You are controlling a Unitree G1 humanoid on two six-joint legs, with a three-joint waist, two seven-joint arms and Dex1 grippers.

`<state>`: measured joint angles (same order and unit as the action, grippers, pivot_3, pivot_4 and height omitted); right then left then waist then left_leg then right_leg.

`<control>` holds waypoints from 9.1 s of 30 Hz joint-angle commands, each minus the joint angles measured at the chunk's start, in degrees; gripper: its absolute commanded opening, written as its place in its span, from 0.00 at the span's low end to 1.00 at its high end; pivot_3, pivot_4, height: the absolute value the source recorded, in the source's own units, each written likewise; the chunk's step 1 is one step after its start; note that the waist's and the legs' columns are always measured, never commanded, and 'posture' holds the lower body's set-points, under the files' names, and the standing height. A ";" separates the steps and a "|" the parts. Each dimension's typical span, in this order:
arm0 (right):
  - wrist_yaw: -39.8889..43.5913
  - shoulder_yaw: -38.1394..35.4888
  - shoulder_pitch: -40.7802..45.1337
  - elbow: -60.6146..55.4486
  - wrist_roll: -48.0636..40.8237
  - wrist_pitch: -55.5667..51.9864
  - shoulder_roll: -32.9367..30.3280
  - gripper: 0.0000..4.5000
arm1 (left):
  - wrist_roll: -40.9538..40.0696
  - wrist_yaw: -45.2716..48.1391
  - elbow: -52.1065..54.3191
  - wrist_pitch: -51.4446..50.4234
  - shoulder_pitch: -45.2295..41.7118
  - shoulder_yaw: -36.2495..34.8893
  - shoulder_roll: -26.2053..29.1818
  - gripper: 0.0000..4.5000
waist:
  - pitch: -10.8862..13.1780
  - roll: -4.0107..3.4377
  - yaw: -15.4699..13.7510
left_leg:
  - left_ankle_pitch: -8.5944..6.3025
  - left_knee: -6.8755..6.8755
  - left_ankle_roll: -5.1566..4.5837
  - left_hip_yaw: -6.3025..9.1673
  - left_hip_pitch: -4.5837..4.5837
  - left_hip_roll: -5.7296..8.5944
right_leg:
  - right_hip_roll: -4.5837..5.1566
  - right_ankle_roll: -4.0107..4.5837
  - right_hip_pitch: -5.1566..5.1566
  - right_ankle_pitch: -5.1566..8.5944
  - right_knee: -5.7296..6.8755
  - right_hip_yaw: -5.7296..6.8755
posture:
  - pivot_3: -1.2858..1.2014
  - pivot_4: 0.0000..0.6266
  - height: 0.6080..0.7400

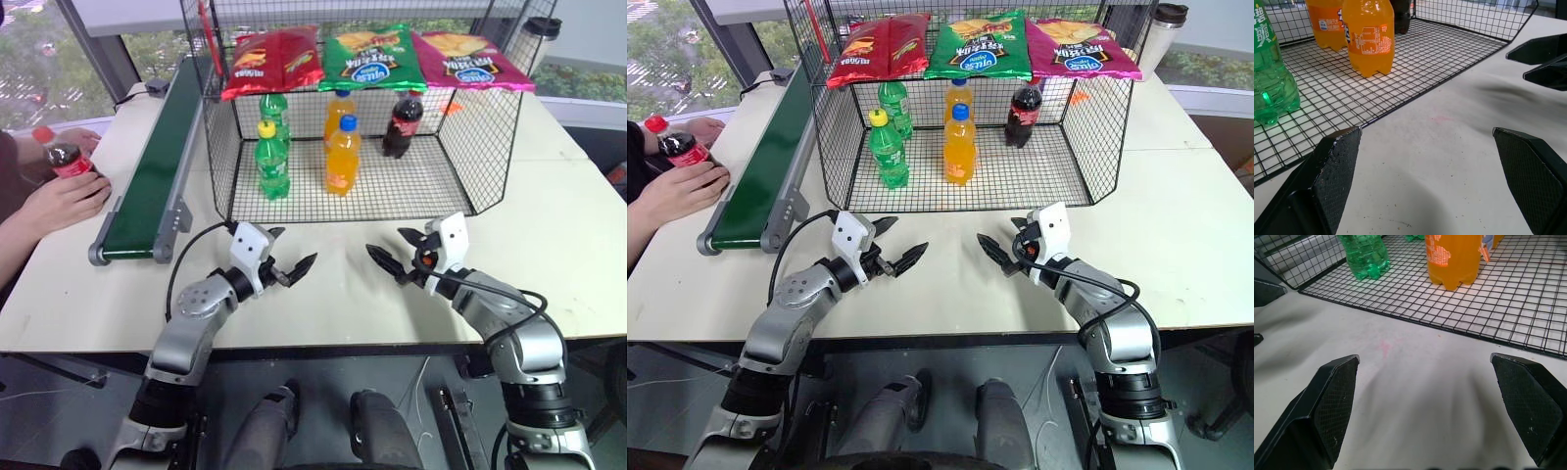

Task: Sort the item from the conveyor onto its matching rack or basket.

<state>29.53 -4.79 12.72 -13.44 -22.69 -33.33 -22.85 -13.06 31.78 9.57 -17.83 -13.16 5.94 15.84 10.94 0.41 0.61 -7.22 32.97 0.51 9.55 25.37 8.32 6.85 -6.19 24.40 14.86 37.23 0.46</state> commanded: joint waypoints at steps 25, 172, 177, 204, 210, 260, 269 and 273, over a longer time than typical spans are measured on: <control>0.11 -0.42 0.89 -2.55 -0.39 1.15 -0.41 0.99 | 0.39 -0.81 1.02 1.74 -0.31 -0.01 -0.25 1.00 | 0.00 0.00 -0.01 | 0.00 0.00 0.00 0.00 0.00 0.00 | 0.00 0.00 0.00 0.00 -0.01 0.00 | 0.52 0.24 0.98; 3.64 3.19 19.25 -10.05 -15.53 -7.99 -3.46 0.25 | -1.57 19.09 -13.61 9.04 -20.81 6.28 -3.42 0.67 | 0.07 0.25 0.03 | 0.05 0.01 -0.22 -0.11 0.11 -0.08 | -0.06 -0.02 0.04 -0.40 -0.27 0.04 | 0.52 0.24 0.98; 3.28 3.40 19.49 -9.83 -14.66 -7.30 -3.14 0.25 | -1.29 18.94 -13.58 9.48 -20.47 6.30 -3.48 0.67 | 0.07 0.25 0.04 | 0.05 0.01 -0.22 -0.11 0.10 -0.08 | -0.06 -0.02 0.04 -0.41 -0.27 0.04 | 0.52 0.24 0.98; -7.06 -2.29 30.60 10.91 -0.83 4.68 -2.63 0.25 | -2.12 9.15 0.05 -0.59 -10.51 -0.37 3.00 1.00 | 0.07 0.23 0.04 | 0.05 0.02 -0.22 -0.13 0.08 -0.02 | -0.07 -0.05 0.04 -0.43 -0.21 0.00 | 0.52 0.24 0.98; -10.83 -2.62 35.24 22.83 4.91 13.04 -0.99 0.25 | -1.68 3.11 1.50 -0.69 -8.84 -0.41 -0.40 1.00 | 0.07 0.23 0.20 | 0.07 0.02 -0.24 -0.18 0.06 -0.03 | -0.10 -0.07 0.06 -0.44 -0.16 -0.02 | 0.52 0.24 0.98; -7.06 -5.96 24.50 19.27 5.64 11.54 -2.31 0.99 | -0.63 -0.70 -1.43 1.79 -8.81 -0.93 -1.80 1.00 | 0.07 0.21 0.11 | 0.07 0.07 -0.23 -0.26 -0.01 -0.01 | -0.14 -0.09 0.02 -0.46 -0.09 -0.16 | 0.52 0.24 0.98; -4.08 -1.92 6.87 3.80 -0.05 4.99 3.03 0.99 | -2.52 -1.07 -2.59 -1.72 -3.75 -3.83 0.22 1.00 | 0.02 0.13 0.13 | 0.06 0.04 -0.23 -0.24 -0.03 -0.09 | -0.15 -0.07 0.04 -0.45 -0.07 -0.19 | 0.52 0.24 0.98; -3.17 -0.10 3.47 1.01 -0.42 4.33 3.68 0.99 | -2.49 -1.54 -2.10 -2.20 -2.44 -4.45 0.22 1.00 | 0.02 0.13 0.11 | -0.02 0.10 -0.11 -0.28 -0.04 -0.08 | -0.13 0.01 0.01 -0.38 -0.09 -0.20 | 0.52 0.24 0.98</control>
<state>25.80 -4.82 16.16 -8.94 -22.22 -29.54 -19.15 -14.75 30.50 5.84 -19.83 -15.76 2.54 15.95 10.96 0.54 0.73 -7.24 33.07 0.42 9.27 25.32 8.24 6.73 -6.19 24.40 14.48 37.14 0.26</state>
